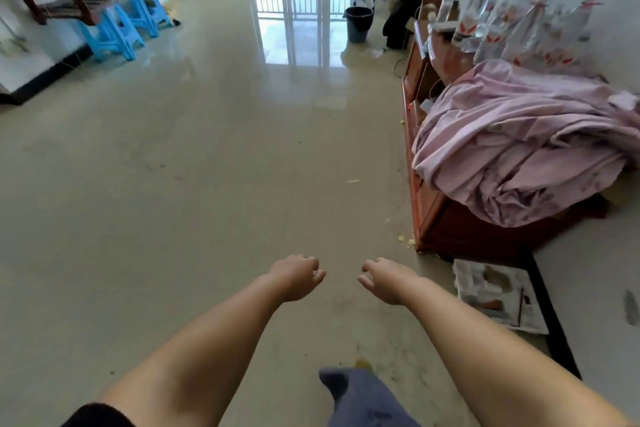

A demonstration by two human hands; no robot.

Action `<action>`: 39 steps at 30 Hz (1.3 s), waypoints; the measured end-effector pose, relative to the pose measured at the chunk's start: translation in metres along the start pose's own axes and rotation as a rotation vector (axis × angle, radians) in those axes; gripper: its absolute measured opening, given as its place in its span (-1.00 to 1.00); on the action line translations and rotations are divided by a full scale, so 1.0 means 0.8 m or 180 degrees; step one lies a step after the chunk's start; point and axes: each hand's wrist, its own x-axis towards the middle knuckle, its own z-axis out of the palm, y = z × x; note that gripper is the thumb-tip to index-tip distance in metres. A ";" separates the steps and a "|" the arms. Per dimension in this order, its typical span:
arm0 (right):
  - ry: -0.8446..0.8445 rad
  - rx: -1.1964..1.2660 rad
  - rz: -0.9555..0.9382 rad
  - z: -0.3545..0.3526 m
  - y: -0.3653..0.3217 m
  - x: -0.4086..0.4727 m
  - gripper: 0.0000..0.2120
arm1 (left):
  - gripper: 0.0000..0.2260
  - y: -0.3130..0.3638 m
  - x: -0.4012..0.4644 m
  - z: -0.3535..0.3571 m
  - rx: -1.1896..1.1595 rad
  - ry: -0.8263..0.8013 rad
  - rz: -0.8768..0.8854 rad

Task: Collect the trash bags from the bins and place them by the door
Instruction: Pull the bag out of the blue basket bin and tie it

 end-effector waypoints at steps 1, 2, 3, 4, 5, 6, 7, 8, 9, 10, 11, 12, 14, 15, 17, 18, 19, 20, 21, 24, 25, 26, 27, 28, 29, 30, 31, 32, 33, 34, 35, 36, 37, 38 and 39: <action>0.0007 -0.0008 0.0010 -0.019 0.007 0.024 -0.56 | -0.60 -0.003 0.027 -0.018 0.0011 -0.0010 0.0023; 0.0030 0.0006 0.0016 -0.039 0.015 0.053 -0.56 | -0.60 -0.006 0.058 -0.036 0.0022 0.0015 0.0051; 0.0028 0.0016 0.0027 -0.060 0.024 0.080 -0.56 | -0.60 -0.008 0.088 -0.053 0.0025 0.0026 0.0059; 0.0030 -0.0018 0.0019 -0.079 0.034 0.109 -0.56 | -0.60 -0.011 0.119 -0.070 0.0054 0.0037 0.0072; 0.0050 -0.0032 -0.0026 -0.099 0.044 0.138 -0.56 | -0.60 -0.011 0.150 -0.089 0.0052 0.0047 0.0098; 0.0074 -0.0009 -0.0046 -0.120 0.056 0.166 -0.56 | -0.60 -0.014 0.181 -0.107 0.0011 0.0067 0.0078; 0.0083 -0.0029 -0.0024 -0.145 0.069 0.194 -0.56 | -0.60 -0.014 0.213 -0.128 -0.0014 0.0088 0.0014; 0.0054 -0.0068 -0.0049 -0.164 0.073 0.207 -0.56 | -0.60 -0.014 0.230 -0.143 0.0003 0.0076 0.0015; 0.0006 -0.0061 -0.0079 -0.166 0.072 0.204 -0.56 | -0.61 -0.013 0.226 -0.147 0.0000 0.0029 0.0033; 0.0024 -0.0100 -0.0082 -0.215 0.094 0.265 -0.55 | -0.61 -0.017 0.289 -0.189 -0.0070 0.0068 -0.0034; 0.0032 -0.0161 -0.0072 -0.265 0.113 0.317 -0.55 | -0.61 -0.019 0.346 -0.232 -0.0130 0.0102 -0.0091; 0.0069 -0.0159 -0.0067 -0.272 0.118 0.326 -0.55 | -0.62 -0.019 0.353 -0.240 -0.0149 0.0148 -0.0101; -0.0011 -0.0209 -0.0089 -0.311 0.124 0.360 -0.56 | -0.62 -0.022 0.385 -0.275 -0.0138 0.0112 -0.0077; -0.0042 -0.0244 -0.0092 -0.333 0.129 0.389 -0.56 | -0.62 -0.029 0.415 -0.293 -0.0138 0.0105 -0.0097; -0.0037 -0.0270 -0.0076 -0.374 0.137 0.446 -0.57 | -0.62 -0.043 0.470 -0.328 -0.0166 0.0107 -0.0165; -0.0062 -0.0247 -0.0081 -0.393 0.138 0.473 -0.57 | -0.61 -0.052 0.497 -0.345 -0.0168 0.0070 -0.0194; -0.0066 -0.0268 -0.0110 -0.414 0.138 0.500 -0.57 | -0.61 -0.061 0.525 -0.363 -0.0130 0.0058 -0.0178; -0.0052 -0.0287 -0.0130 -0.436 0.140 0.529 -0.57 | -0.61 -0.070 0.553 -0.382 -0.0109 0.0062 -0.0160; -0.0046 -0.0291 -0.0117 -0.456 0.141 0.559 -0.57 | -0.61 -0.080 0.583 -0.400 -0.0120 0.0049 -0.0162; -0.0021 -0.0290 -0.0103 -0.516 0.142 0.651 -0.56 | -0.62 -0.116 0.671 -0.459 -0.0127 0.0069 -0.0097; -0.0059 -0.0270 -0.0059 -0.538 0.140 0.677 -0.56 | -0.62 -0.128 0.699 -0.480 -0.0128 0.0028 -0.0101; -0.0090 -0.0252 -0.0021 -0.560 0.139 0.702 -0.56 | -0.61 -0.139 0.725 -0.502 -0.0119 -0.0009 -0.0116; -0.0094 -0.0236 -0.0008 -0.584 0.138 0.727 -0.56 | -0.61 -0.150 0.751 -0.525 -0.0087 -0.0022 -0.0113; -0.0060 -0.0199 -0.0009 -0.609 0.137 0.755 -0.56 | -0.61 -0.162 0.779 -0.548 -0.0060 -0.0037 -0.0103; -0.0009 -0.0139 -0.0009 -0.636 0.137 0.780 -0.56 | -0.61 -0.171 0.806 -0.573 -0.0029 -0.0049 -0.0083; 0.0036 -0.0082 0.0007 -0.661 0.136 0.802 -0.56 | -0.61 -0.179 0.832 -0.594 -0.0007 -0.0072 -0.0084; 0.0045 -0.0043 0.0007 -0.685 0.136 0.823 -0.56 | -0.61 -0.184 0.857 -0.615 0.0016 -0.0109 -0.0073; 0.0043 -0.0009 0.0003 -0.705 0.138 0.844 -0.57 | -0.61 -0.189 0.882 -0.633 0.0029 -0.0150 -0.0051; 0.0045 0.0007 0.0018 -0.723 0.142 0.867 -0.57 | -0.61 -0.193 0.908 -0.650 0.0043 -0.0171 -0.0027; 0.0043 0.0004 0.0045 -0.741 0.149 0.890 -0.57 | -0.61 -0.195 0.934 -0.667 0.0058 -0.0186 -0.0012; 0.0036 0.0004 0.0070 -0.758 0.155 0.914 -0.57 | -0.60 -0.196 0.961 -0.684 0.0066 -0.0205 0.0008; 0.0026 0.0018 0.0089 -0.775 0.162 0.938 -0.57 | -0.60 -0.198 0.988 -0.699 0.0053 -0.0228 0.0026; 0.0008 0.0028 0.0113 -0.793 0.170 0.963 -0.57 | -0.60 -0.199 1.015 -0.715 0.0044 -0.0243 0.0033; -0.0013 0.0001 0.0119 -0.812 0.178 0.989 -0.56 | -0.60 -0.202 1.046 -0.733 0.0067 -0.0244 0.0039; -0.0040 -0.0010 0.0114 -0.827 0.184 1.007 -0.56 | -0.61 -0.204 1.067 -0.747 0.0087 -0.0226 0.0056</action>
